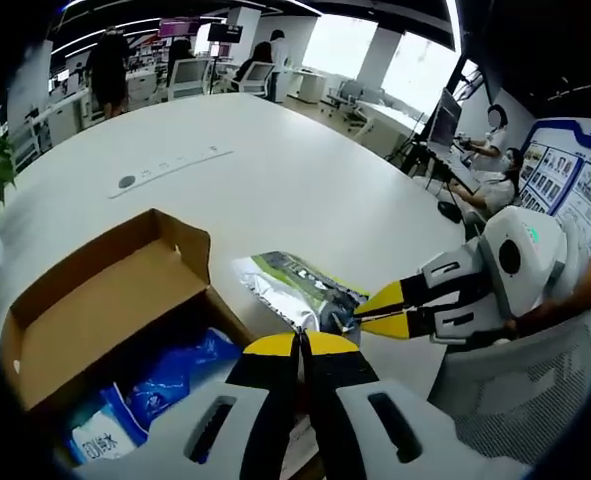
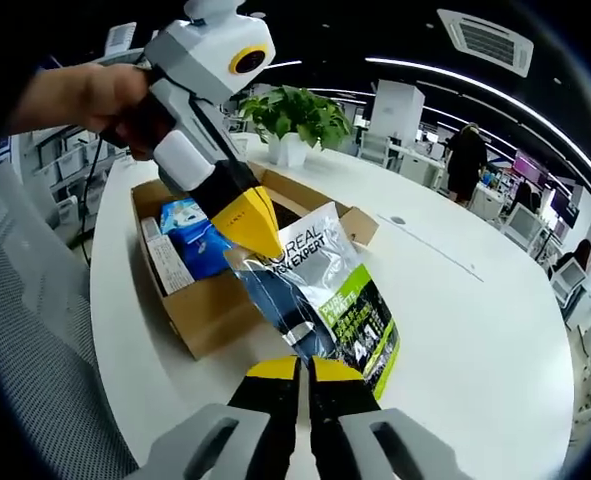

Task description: Operate the shoe box by opening the lid, removing the specified soft item, and placing it in the target area until the item is outside and the box remains undamaged.

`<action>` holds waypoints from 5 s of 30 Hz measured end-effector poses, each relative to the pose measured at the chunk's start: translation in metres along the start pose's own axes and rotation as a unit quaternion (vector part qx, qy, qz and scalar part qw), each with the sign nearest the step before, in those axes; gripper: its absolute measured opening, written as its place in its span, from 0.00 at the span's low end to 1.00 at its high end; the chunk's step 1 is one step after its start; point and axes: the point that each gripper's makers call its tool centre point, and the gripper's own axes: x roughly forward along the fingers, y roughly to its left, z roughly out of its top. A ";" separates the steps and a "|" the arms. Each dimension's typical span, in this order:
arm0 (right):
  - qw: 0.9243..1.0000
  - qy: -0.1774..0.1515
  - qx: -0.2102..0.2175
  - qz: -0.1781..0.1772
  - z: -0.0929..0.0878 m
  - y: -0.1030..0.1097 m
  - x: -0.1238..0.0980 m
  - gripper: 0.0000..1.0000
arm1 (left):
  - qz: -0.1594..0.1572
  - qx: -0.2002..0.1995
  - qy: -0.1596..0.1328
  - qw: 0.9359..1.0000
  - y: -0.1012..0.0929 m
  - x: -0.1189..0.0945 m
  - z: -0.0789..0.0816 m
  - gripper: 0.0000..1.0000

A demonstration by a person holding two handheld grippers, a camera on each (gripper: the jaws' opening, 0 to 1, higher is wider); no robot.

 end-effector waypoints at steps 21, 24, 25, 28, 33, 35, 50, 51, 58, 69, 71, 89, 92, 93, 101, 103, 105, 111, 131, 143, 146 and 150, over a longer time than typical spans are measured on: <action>0.999 -0.009 -0.031 0.022 0.007 0.012 0.008 0.00 | -0.004 0.016 0.007 1.000 -0.003 0.012 0.000 0.00; 0.999 -0.011 -0.031 0.022 0.007 0.011 0.008 0.00 | -0.003 0.022 0.005 1.000 -0.002 0.012 0.001 0.01; 0.999 -0.012 -0.031 0.022 0.008 0.010 0.008 0.00 | -0.002 0.023 0.003 1.000 -0.001 0.012 0.002 0.01; 0.999 -0.014 -0.030 0.020 0.009 0.008 0.009 0.00 | 0.004 0.028 -0.002 1.000 0.002 0.011 0.005 0.02; 0.999 -0.013 -0.029 0.017 0.006 0.003 0.009 0.00 | 0.009 0.028 -0.014 0.999 0.011 0.000 0.009 0.04; 0.999 -0.013 -0.031 0.018 0.006 0.003 0.009 0.00 | 0.010 0.024 -0.021 0.999 0.014 -0.005 0.011 0.05; 0.997 0.014 -0.060 0.036 -0.014 0.006 0.018 0.00 | 0.021 0.007 -0.063 0.998 0.030 -0.045 0.012 0.12; 0.997 0.014 -0.063 0.038 -0.015 0.007 0.019 0.00 | 0.024 0.003 -0.068 0.997 0.032 -0.049 0.012 0.12; 0.993 0.034 -0.103 0.050 -0.026 0.010 0.027 0.00 | 0.039 -0.017 -0.080 0.996 0.043 -0.066 -0.002 0.11; 0.986 0.059 -0.144 0.067 -0.043 0.012 0.035 0.00 | 0.062 -0.052 -0.093 0.992 0.063 -0.095 -0.023 0.12; 0.985 0.063 -0.144 0.067 -0.045 0.012 0.035 0.00 | 0.066 -0.056 -0.096 0.992 0.067 -0.100 -0.025 0.12; 0.994 0.071 -0.069 0.041 -0.059 0.004 0.020 0.29 | 0.101 -0.066 -0.119 0.986 0.092 -0.142 -0.047 0.21; 0.995 0.072 -0.048 0.039 -0.061 0.002 0.017 0.36 | 0.101 -0.062 -0.116 0.986 0.091 -0.146 -0.053 0.23; 0.996 0.069 -0.046 0.035 -0.061 0.000 0.015 0.37 | 0.102 -0.059 -0.114 0.986 0.090 -0.148 -0.055 0.25; 0.999 0.047 0.009 0.006 -0.066 -0.023 0.003 0.49 | 0.106 -0.061 -0.121 0.985 0.090 -0.162 -0.067 0.30; 0.999 0.046 0.017 0.001 -0.069 -0.028 0.002 0.53 | 0.108 -0.059 -0.120 0.985 0.091 -0.165 -0.070 0.31; 0.999 0.047 0.027 -0.004 -0.073 -0.032 0.001 0.56 | 0.109 -0.058 -0.121 0.985 0.091 -0.168 -0.072 0.31; 0.997 0.049 0.063 -0.014 -0.083 -0.039 0.003 0.66 | 0.116 -0.063 -0.127 0.983 0.095 -0.179 -0.078 0.34; 0.992 0.041 0.115 -0.036 -0.081 -0.045 0.021 0.66 | 0.140 -0.077 -0.134 0.978 0.109 -0.208 -0.107 0.40; 0.990 0.043 0.122 -0.047 -0.078 -0.047 0.030 0.67 | 0.146 -0.078 -0.135 0.977 0.113 -0.213 -0.111 0.40; 0.990 0.043 0.123 -0.048 -0.076 -0.050 0.032 0.66 | 0.147 -0.078 -0.135 0.977 0.114 -0.214 -0.111 0.40; 0.990 0.041 0.128 -0.047 -0.073 -0.054 0.034 0.66 | 0.148 -0.076 -0.133 0.977 0.115 -0.215 -0.112 0.40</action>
